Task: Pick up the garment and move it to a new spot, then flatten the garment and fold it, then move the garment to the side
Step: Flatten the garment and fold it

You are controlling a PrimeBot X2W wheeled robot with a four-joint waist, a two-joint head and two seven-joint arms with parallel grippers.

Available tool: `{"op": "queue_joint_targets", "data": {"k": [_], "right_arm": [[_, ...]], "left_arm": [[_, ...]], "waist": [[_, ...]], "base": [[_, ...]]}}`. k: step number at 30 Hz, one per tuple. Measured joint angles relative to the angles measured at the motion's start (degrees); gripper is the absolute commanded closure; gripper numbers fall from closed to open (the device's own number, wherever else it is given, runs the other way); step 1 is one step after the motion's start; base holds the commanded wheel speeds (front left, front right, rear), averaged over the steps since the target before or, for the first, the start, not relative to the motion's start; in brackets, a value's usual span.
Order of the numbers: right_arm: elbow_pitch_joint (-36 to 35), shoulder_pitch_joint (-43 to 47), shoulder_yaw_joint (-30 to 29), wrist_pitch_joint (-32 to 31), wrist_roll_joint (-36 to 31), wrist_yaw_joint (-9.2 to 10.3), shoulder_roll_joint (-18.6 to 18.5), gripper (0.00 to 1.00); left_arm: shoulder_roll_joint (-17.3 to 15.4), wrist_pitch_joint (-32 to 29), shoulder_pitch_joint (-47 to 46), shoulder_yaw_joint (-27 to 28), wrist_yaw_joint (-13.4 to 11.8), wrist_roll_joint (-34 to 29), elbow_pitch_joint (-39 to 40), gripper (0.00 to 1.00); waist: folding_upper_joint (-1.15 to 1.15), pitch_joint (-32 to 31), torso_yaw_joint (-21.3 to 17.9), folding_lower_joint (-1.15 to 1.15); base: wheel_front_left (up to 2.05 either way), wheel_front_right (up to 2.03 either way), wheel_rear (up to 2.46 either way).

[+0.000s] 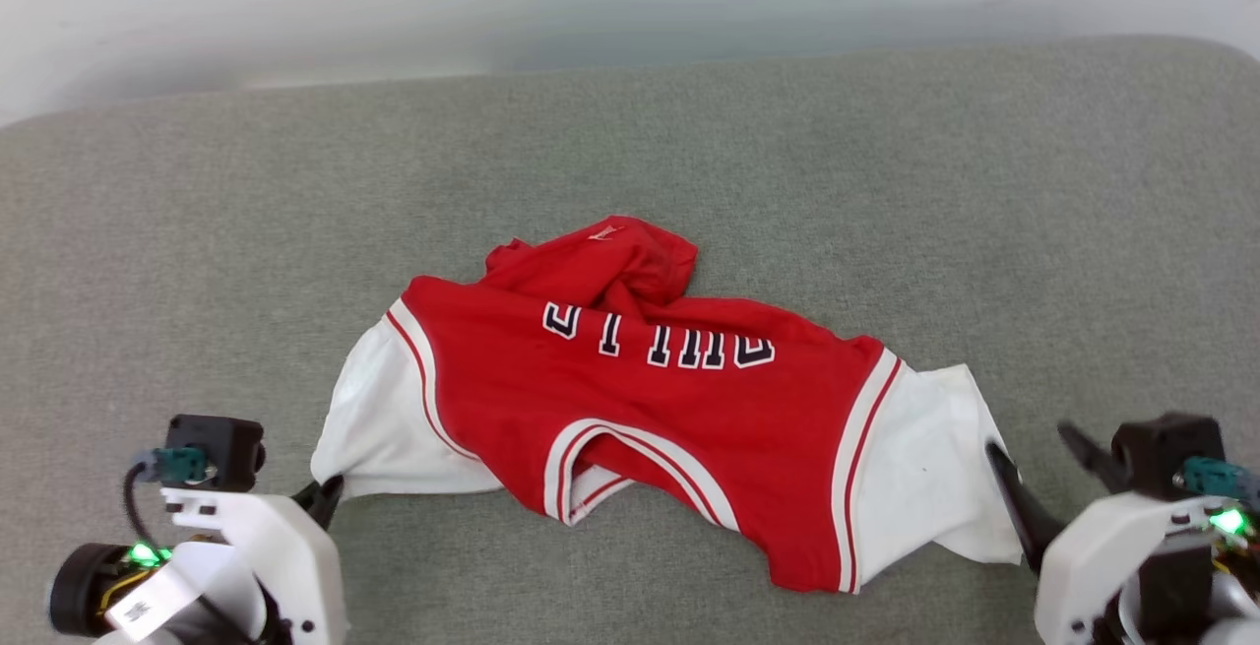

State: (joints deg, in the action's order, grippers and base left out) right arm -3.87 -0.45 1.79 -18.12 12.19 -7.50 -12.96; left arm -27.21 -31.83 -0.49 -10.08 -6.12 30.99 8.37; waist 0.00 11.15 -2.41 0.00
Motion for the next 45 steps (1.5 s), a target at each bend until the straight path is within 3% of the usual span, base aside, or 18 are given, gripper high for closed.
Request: {"op": "queue_joint_targets", "data": {"k": [5, 10, 19, 31, 32, 33, 34, 39, 45], "right_arm": [[-2.52, 4.44, -4.92, -13.61, -0.22, -0.01, 0.05, 0.00], [-4.71, 6.65, -7.65, -20.92, -2.66, 0.00, 2.55, 0.00], [-4.64, 7.40, -8.39, -23.79, -3.67, 0.00, 6.67, 0.00], [0.56, 5.17, -9.37, -25.24, -3.55, 0.12, 8.12, 0.00], [0.96, 5.11, -9.24, -25.27, -3.53, 0.12, 8.08, 0.07], [1.33, 5.03, -9.06, -25.29, -3.49, 0.13, 8.02, 0.57], [1.59, 4.96, -8.70, -25.29, -3.43, 0.13, 7.99, 1.00], [1.96, 4.22, -9.25, -23.69, -2.12, -0.02, 8.06, 1.00], [-1.64, 3.96, -9.98, -24.71, 0.01, -0.01, 4.26, 1.00]], "left_arm": [[-2.04, -0.03, 2.70, 2.71, -1.85, -0.34, 8.48, 1.00], [-3.30, -1.22, 5.09, 3.78, -3.45, -0.76, 15.47, 1.00], [-3.63, -2.29, 6.16, 3.04, -4.47, -2.03, 20.54, 1.00], [-3.54, -2.03, 5.60, 2.13, -4.01, -1.94, 20.01, 1.00], [-3.54, -2.03, 5.46, 2.12, -3.98, -1.79, 19.80, 1.00], [-3.55, -2.03, 5.34, 2.11, -3.97, -1.64, 19.59, 1.00], [-3.55, -2.01, 5.27, 2.14, -3.96, -1.56, 19.40, 1.00], [-3.72, -1.07, 5.64, 3.47, -3.98, -0.93, 18.89, 1.00], [-4.59, 0.07, 7.48, 5.14, -3.46, 0.19, 20.03, 1.00]], "waist": [[0.00, -1.09, 1.14, 0.00], [0.00, -0.26, 2.38, 0.00], [0.00, 1.55, 4.64, 0.00], [0.00, 3.74, 6.40, 0.00], [0.00, 3.83, 6.42, 0.00], [0.00, 3.85, 6.39, 0.00], [0.00, 3.83, 6.33, 0.00], [0.00, 2.68, 5.57, 0.00], [0.00, -0.02, 4.38, 0.01]], "base": [[0.00, 0.00, 0.00], [0.00, 0.00, 0.00], [0.00, 0.00, 0.00], [0.00, 0.00, 0.00], [0.00, 0.00, 0.00], [0.00, 0.00, 0.00], [0.00, 0.00, 0.00], [0.00, 0.00, 0.00], [0.00, 0.00, 0.00]]}}
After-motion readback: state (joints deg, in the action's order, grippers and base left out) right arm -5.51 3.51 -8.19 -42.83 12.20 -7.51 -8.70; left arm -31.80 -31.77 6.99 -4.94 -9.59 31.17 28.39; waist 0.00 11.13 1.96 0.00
